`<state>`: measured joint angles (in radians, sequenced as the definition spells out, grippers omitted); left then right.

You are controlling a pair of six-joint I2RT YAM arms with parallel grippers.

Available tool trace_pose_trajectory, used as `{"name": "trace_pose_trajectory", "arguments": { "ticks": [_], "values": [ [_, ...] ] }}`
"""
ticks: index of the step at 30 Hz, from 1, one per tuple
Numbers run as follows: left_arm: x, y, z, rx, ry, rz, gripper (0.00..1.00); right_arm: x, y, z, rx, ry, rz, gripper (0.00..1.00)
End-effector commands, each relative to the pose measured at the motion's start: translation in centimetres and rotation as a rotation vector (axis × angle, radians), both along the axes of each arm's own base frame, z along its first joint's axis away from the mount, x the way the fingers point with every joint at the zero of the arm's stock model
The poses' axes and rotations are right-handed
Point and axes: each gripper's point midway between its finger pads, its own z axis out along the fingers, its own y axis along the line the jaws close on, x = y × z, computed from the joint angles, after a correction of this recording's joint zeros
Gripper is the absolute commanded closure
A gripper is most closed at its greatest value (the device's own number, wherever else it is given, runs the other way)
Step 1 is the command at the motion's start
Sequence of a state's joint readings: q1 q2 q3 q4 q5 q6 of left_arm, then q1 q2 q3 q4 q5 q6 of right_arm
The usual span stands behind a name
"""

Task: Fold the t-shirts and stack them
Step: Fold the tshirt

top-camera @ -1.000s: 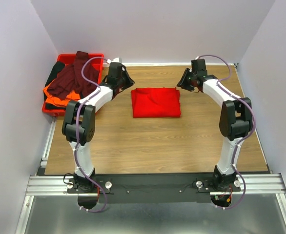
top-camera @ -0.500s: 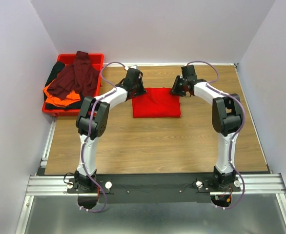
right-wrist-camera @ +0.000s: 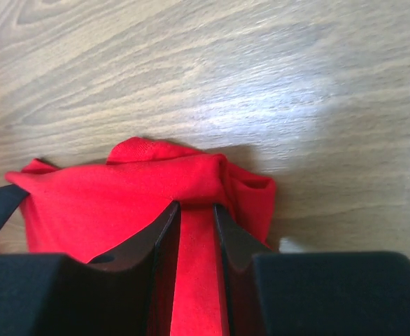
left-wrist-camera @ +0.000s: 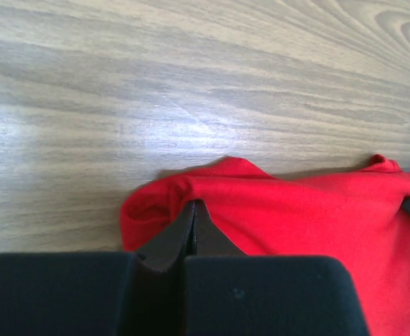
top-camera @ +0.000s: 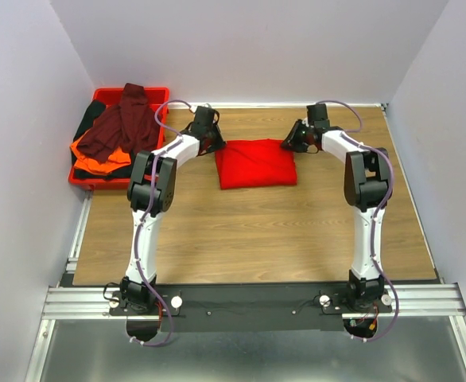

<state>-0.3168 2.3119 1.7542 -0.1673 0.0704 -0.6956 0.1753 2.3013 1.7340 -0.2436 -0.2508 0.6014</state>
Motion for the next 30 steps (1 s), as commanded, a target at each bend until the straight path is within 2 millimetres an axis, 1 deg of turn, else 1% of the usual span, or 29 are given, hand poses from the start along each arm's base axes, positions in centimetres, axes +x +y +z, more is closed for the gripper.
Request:
{"name": "trace_pose_trajectory", "arguments": {
  "ticks": [1, 3, 6, 7, 8, 9, 10, 11, 12, 13, 14, 15, 16, 17, 18, 19, 20, 21, 22, 24, 25, 27, 28, 29, 30],
  "values": [
    [0.1, 0.9, -0.9, 0.016, 0.025, -0.004, 1.0, -0.3, -1.3, -2.6, 0.035, 0.076, -0.028, 0.67],
    [0.2, 1.0, -0.7, 0.004, 0.023, -0.011, 1.0, -0.4, -1.6, -2.5, 0.082, 0.09, -0.023, 0.67],
    [0.4, 0.7, 0.2, -0.014, 0.0, -0.036, 1.0, -0.3, -1.4, -1.2, 0.109, 0.072, -0.006, 0.66],
    [0.6, 0.6, 0.7, -0.025, -0.008, -0.045, 1.0, -0.2, -1.4, -0.6, 0.111, 0.061, -0.002, 0.63],
    [0.7, 0.5, 1.7, -0.035, -0.028, -0.053, 1.0, 0.0, -1.5, 0.7, 0.11, 0.036, 0.003, 0.61],
    [0.9, 0.4, 2.4, -0.043, -0.045, -0.061, 1.0, 0.2, -1.6, 1.5, 0.111, 0.018, 0.005, 0.56],
    [1.0, 0.0, 3.3, -0.058, -0.069, -0.081, 1.0, 0.3, -1.8, 2.3, 0.112, 0.005, 0.004, 0.54],
    [1.1, 0.0, 4.8, -0.069, -0.097, -0.088, 1.0, 0.5, -1.9, 3.7, 0.111, -0.026, 0.011, 0.52],
    [1.2, -0.3, 5.8, -0.083, -0.12, -0.101, 1.0, 0.5, -2.3, 4.3, 0.108, -0.037, 0.005, 0.48],
    [1.4, -0.3, 6.8, -0.093, -0.143, -0.106, 0.99, 0.6, -2.4, 5.0, 0.104, -0.052, 0.007, 0.46],
    [1.3, -0.5, 8.6, -0.107, -0.174, -0.113, 0.94, 0.6, -2.8, 6.3, 0.087, -0.082, 0.005, 0.42],
    [1.3, -0.6, 9.6, -0.116, -0.194, -0.119, 0.91, 0.5, -2.9, 6.7, 0.074, -0.093, 0.007, 0.42],
    [1.2, -0.7, 11.3, -0.127, -0.222, -0.124, 0.87, 0.4, -3.3, 7.1, 0.054, -0.11, 0.012, 0.38],
    [1.1, -0.7, 12.1, -0.13, -0.233, -0.129, 0.81, 0.3, -3.5, 7.5, 0.042, -0.119, 0.007, 0.36],
    [0.9, -0.7, 12.7, -0.135, -0.242, -0.13, 0.79, -0.1, -4.0, 7.9, 0.02, -0.127, -0.009, 0.33],
    [0.6, -0.6, 14.2, -0.142, -0.263, -0.127, 0.77, -0.4, -4.3, 8.0, 0.001, -0.131, -0.01, 0.32],
    [0.4, -0.5, 14.6, -0.146, -0.268, -0.128, 0.76, -0.6, -4.7, 8.1, -0.017, -0.134, -0.022, 0.3],
    [-0.1, -0.5, 14.5, -0.147, -0.263, -0.13, 0.76, -1.5, -4.9, 7.4, -0.029, -0.116, -0.021, 0.28],
    [-0.5, -0.5, 15.9, -0.153, -0.285, -0.133, 0.76, -1.8, -5.1, 8.0, -0.041, -0.129, -0.021, 0.28],
    [-1.3, -0.6, 16.5, -0.164, -0.285, -0.133, 0.76, -2.5, -5.8, 7.5, -0.071, -0.117, -0.037, 0.26],
    [-2.2, -0.6, 16.8, -0.172, -0.283, -0.138, 0.76, -3.3, -6.1, 6.7, -0.09, -0.101, -0.032, 0.24],
    [-3.3, -0.9, 17.4, -0.186, -0.282, -0.142, 0.76, -3.9, -6.4, 5.8, -0.112, -0.085, -0.032, 0.23],
    [-4.0, -0.9, 16.9, -0.19, -0.267, -0.147, 0.76, -4.3, -6.5, 5.2, -0.122, -0.074, -0.025, 0.23],
    [-5.1, -1.1, 17.3, -0.195, -0.266, -0.154, 0.76, -4.7, -6.5, 4.4, -0.127, -0.058, -0.011, 0.22],
    [-5.3, -1.2, 18.2, -0.201, -0.283, -0.159, 0.76, -5.0, -6.3, 3.8, -0.127, -0.047, 0.003, 0.22]
  ]
}}
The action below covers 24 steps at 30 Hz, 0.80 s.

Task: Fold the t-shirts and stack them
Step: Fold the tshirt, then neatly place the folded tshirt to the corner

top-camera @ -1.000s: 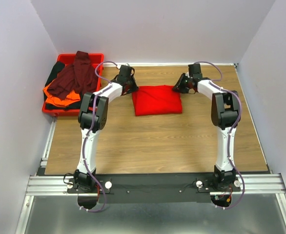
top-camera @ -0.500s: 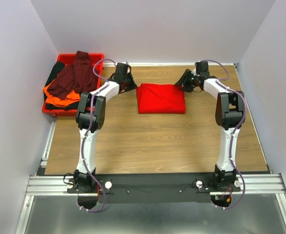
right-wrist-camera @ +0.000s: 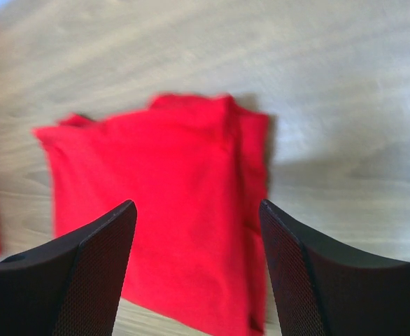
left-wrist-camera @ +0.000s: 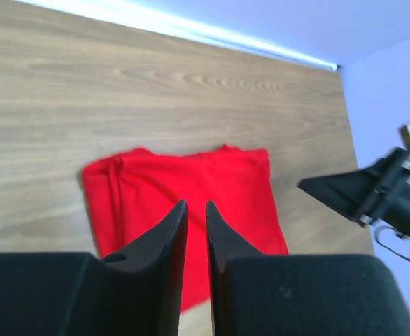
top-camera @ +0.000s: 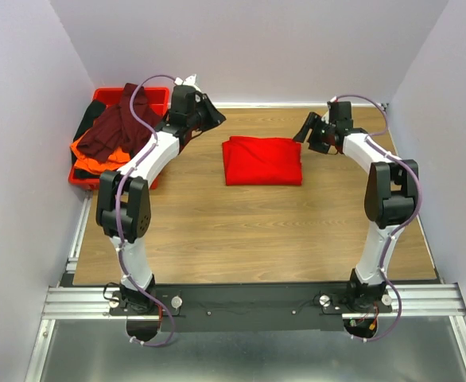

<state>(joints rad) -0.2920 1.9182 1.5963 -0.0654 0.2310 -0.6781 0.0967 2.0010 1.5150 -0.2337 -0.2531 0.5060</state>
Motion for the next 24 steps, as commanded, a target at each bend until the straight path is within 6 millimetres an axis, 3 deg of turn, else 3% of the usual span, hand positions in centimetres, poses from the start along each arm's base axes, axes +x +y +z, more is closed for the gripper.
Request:
{"name": "trace_pose_trajectory", "arguments": {
  "ticks": [1, 3, 6, 13, 18, 24],
  "values": [
    [-3.2, -1.3, 0.8, -0.028, 0.012, -0.062, 0.76, -2.0, -1.2, -4.1, -0.082, 0.084, 0.022, 0.22],
    [-4.3, -1.4, 0.5, -0.025, 0.022, -0.081, 0.76, -2.2, -0.9, -5.4, -0.082, 0.109, 0.039, 0.22],
    [-6.2, -0.7, 2.1, -0.008, -0.016, -0.094, 0.76, -2.3, -0.7, -7.4, -0.084, 0.142, 0.065, 0.22],
    [-7.7, 0.3, 2.7, 0.037, -0.03, -0.099, 0.76, -3.7, -0.5, -9.1, -0.112, 0.186, 0.06, 0.23],
    [-8.9, 0.6, 2.8, 0.045, -0.034, -0.109, 0.76, -4.8, 1.5, -10.7, -0.128, 0.218, 0.1, 0.24],
    [-9.9, 1.1, 2.5, 0.068, -0.026, -0.115, 0.76, -6.0, 1.7, -11.9, -0.14, 0.266, 0.052, 0.34]
  ]
}}
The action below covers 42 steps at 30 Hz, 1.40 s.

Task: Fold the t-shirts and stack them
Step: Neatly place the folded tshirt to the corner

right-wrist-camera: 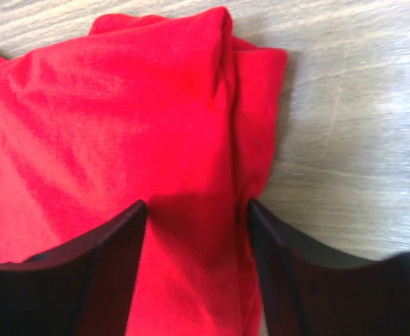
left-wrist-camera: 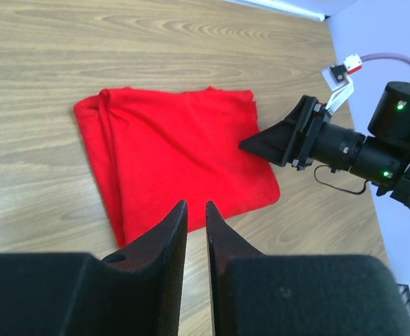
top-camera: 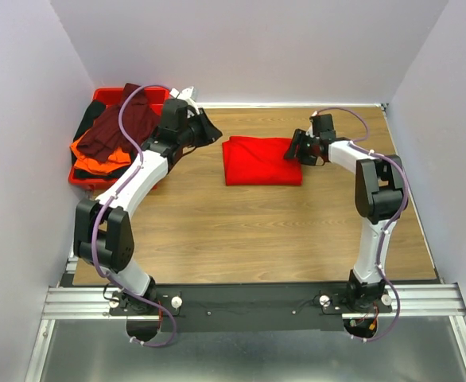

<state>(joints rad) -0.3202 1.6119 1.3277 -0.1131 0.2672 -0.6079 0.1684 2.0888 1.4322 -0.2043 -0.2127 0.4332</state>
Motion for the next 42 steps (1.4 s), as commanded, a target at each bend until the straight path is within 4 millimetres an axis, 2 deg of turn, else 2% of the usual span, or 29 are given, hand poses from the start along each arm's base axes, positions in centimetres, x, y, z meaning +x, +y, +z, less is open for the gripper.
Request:
{"name": "trace_pose_trajectory", "arguments": {
  "ticks": [1, 4, 5, 7, 8, 9, 12, 16, 22, 25, 26, 28, 29, 31, 32, 34, 35, 37, 38, 40, 42],
  "values": [
    [-1.4, 0.5, 0.3, 0.025, -0.007, -0.025, 0.76, -3.5, -0.8, -4.8, -0.055, 0.158, -0.05, 0.36],
    [-1.9, 0.6, 0.4, 0.027, -0.008, -0.031, 0.76, -3.8, -0.8, -5.5, -0.07, 0.175, -0.068, 0.49],
    [-2.1, 0.6, 0.3, 0.029, -0.004, -0.033, 0.76, -3.9, -0.7, -5.8, -0.072, 0.18, -0.069, 0.61],
    [-2.3, 0.7, 0.6, 0.035, -0.015, -0.035, 0.76, -3.9, -1.0, -6.1, -0.074, 0.19, -0.093, 0.78],
    [-2.4, 0.8, 0.6, 0.037, -0.013, -0.035, 0.76, -3.8, -1.2, -6.3, -0.087, 0.192, -0.107, 0.94],
    [-2.6, 0.8, 0.8, 0.038, -0.016, -0.038, 0.77, -3.6, -1.4, -6.3, -0.093, 0.193, -0.124, 1.0],
    [-2.9, 1.0, 0.8, 0.05, -0.023, -0.042, 0.77, -3.8, -2.4, -6.3, -0.126, 0.201, -0.19, 0.99],
    [-3.3, 1.2, 0.5, 0.069, -0.018, -0.05, 0.77, -3.6, -4.7, -4.0, -0.167, 0.15, -0.358, 0.99],
    [-3.9, 1.1, 0.4, 0.058, -0.023, -0.066, 0.78, -4.1, -9.0, -1.5, -0.228, 0.119, -0.558, 1.0],
    [-4.2, 1.0, 0.7, 0.052, -0.027, -0.072, 0.78, -4.7, -11.2, -1.4, -0.203, 0.141, -0.65, 1.0],
    [-4.2, 1.0, 0.8, 0.05, -0.029, -0.073, 0.78, -5.5, -12.8, -1.2, -0.212, 0.157, -0.705, 1.0],
    [-4.4, 1.0, 1.0, 0.046, -0.034, -0.075, 0.78, -6.4, -14.3, -1.1, -0.208, 0.174, -0.786, 1.0],
    [-4.5, 1.0, 1.0, 0.042, -0.034, -0.08, 0.78, -7.7, -16.2, -0.9, -0.244, 0.193, -0.849, 1.0],
    [-4.6, 0.9, 0.9, 0.036, -0.033, -0.084, 0.78, -9.5, -18.0, -0.8, -0.294, 0.226, -0.933, 1.0],
    [-4.7, 0.8, 0.8, 0.033, -0.03, -0.091, 0.78, -10.4, -19.5, -0.6, -0.308, 0.242, -0.981, 1.0],
    [-4.8, 0.7, 0.8, 0.028, -0.029, -0.095, 0.79, -12.1, -21.1, -0.5, -0.325, 0.27, -1.064, 1.0],
    [-4.9, 0.6, 0.7, 0.025, -0.028, -0.099, 0.79, -13.7, -22.2, -0.6, -0.352, 0.31, -1.102, 1.0],
    [-4.9, 0.6, 0.7, 0.023, -0.028, -0.103, 0.79, -16.1, -23.2, -0.8, -0.366, 0.357, -1.169, 1.0],
    [-4.9, 0.5, 0.6, 0.021, -0.025, -0.105, 0.79, -17.2, -24.4, -0.8, -0.374, 0.372, -1.216, 1.0],
    [-5.0, 0.5, 0.5, 0.02, -0.022, -0.109, 0.79, -19.4, -25.1, -1.3, -0.378, 0.412, -1.279, 1.0],
    [-5.1, 0.4, 0.5, 0.018, -0.023, -0.114, 0.79, -21.4, -26.2, -1.0, -0.379, 0.445, -1.349, 0.99]
  ]
}}
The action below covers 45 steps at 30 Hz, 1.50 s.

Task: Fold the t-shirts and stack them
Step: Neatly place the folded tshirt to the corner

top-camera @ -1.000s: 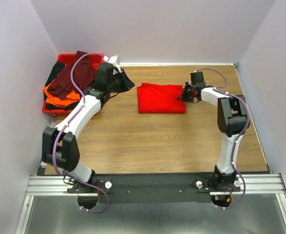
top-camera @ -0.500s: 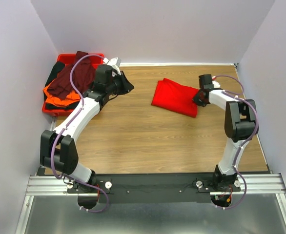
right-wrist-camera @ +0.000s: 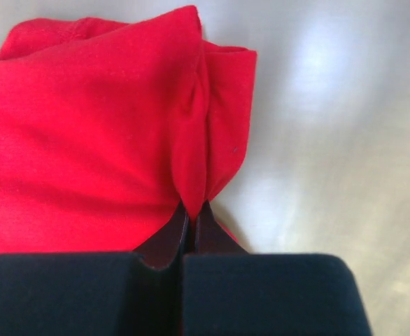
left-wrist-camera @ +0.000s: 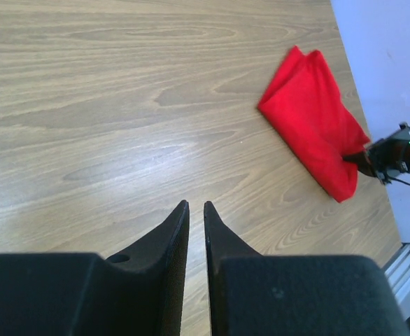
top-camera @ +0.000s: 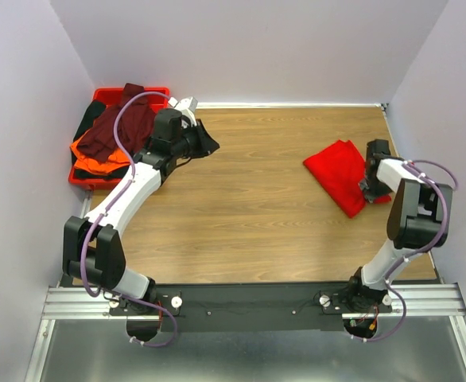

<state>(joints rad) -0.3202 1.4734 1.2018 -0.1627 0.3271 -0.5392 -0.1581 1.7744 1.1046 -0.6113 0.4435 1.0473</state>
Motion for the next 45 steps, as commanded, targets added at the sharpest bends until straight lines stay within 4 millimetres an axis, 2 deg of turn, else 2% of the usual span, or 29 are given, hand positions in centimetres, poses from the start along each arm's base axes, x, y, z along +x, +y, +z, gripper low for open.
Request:
{"name": "trace_pose_trajectory", "arguments": {
  "ticks": [1, 2, 3, 5, 11, 15, 18, 25, 28, 29, 31, 32, 34, 35, 39, 45],
  "values": [
    [-0.7, -0.2, 0.9, -0.021, -0.023, -0.031, 0.79, -7.1, -2.8, -0.1, -0.057, 0.141, -0.225, 1.0],
    [-0.7, -0.2, 0.9, -0.021, -0.024, -0.033, 0.79, -8.7, -3.0, 0.2, -0.058, 0.167, -0.258, 1.0],
    [-0.8, -0.3, 1.0, -0.021, -0.028, -0.034, 0.79, -9.7, -3.9, 0.4, -0.068, 0.168, -0.312, 1.0],
    [-0.9, -0.3, 1.1, -0.023, -0.03, -0.035, 0.79, -11.6, -4.1, 0.3, -0.065, 0.193, -0.349, 1.0],
    [-1.0, -0.4, 1.1, -0.03, -0.03, -0.04, 0.79, -14.8, -6.1, 2.8, -0.108, 0.182, -0.437, 1.0],
    [-1.2, -0.4, 1.1, -0.035, -0.033, -0.045, 0.79, -16.3, -6.8, 4.0, -0.131, 0.179, -0.444, 1.0],
    [-1.4, -0.4, 1.0, -0.036, -0.031, -0.048, 0.79, -17.5, -6.8, 4.0, -0.123, 0.203, -0.455, 0.99],
    [-1.7, -0.4, 1.1, -0.037, -0.036, -0.05, 0.79, -18.9, -6.6, 4.7, -0.111, 0.204, -0.45, 1.0],
    [-1.8, -0.4, 1.0, -0.038, -0.035, -0.053, 0.79, -19.0, -6.1, 4.9, -0.091, 0.199, -0.422, 0.96],
    [-1.8, -0.5, 0.9, -0.038, -0.034, -0.055, 0.79, -18.9, -6.1, 5.0, -0.088, 0.196, -0.418, 0.78],
    [-1.9, -0.5, 0.9, -0.04, -0.034, -0.056, 0.79, -18.7, -6.1, 5.3, -0.085, 0.196, -0.394, 0.54],
    [-1.8, -0.5, 1.1, -0.042, -0.038, -0.056, 0.79, -18.8, -6.1, 5.4, -0.085, 0.203, -0.39, 0.26],
    [-1.8, -0.5, 1.0, -0.042, -0.038, -0.058, 0.79, -18.7, -6.3, 5.7, -0.09, 0.208, -0.376, 0.05],
    [-1.9, -0.6, 1.0, -0.043, -0.038, -0.061, 0.79, -18.8, -6.3, 5.9, -0.093, 0.215, -0.372, 0.0],
    [-2.0, -0.7, 1.0, -0.047, -0.039, -0.064, 0.79, -18.0, -6.6, 6.6, -0.092, 0.21, -0.332, 0.0],
    [-2.2, -0.7, 1.0, -0.045, -0.04, -0.067, 0.79, -15.1, -7.2, 7.1, -0.066, 0.162, -0.238, 0.0]
  ]
}}
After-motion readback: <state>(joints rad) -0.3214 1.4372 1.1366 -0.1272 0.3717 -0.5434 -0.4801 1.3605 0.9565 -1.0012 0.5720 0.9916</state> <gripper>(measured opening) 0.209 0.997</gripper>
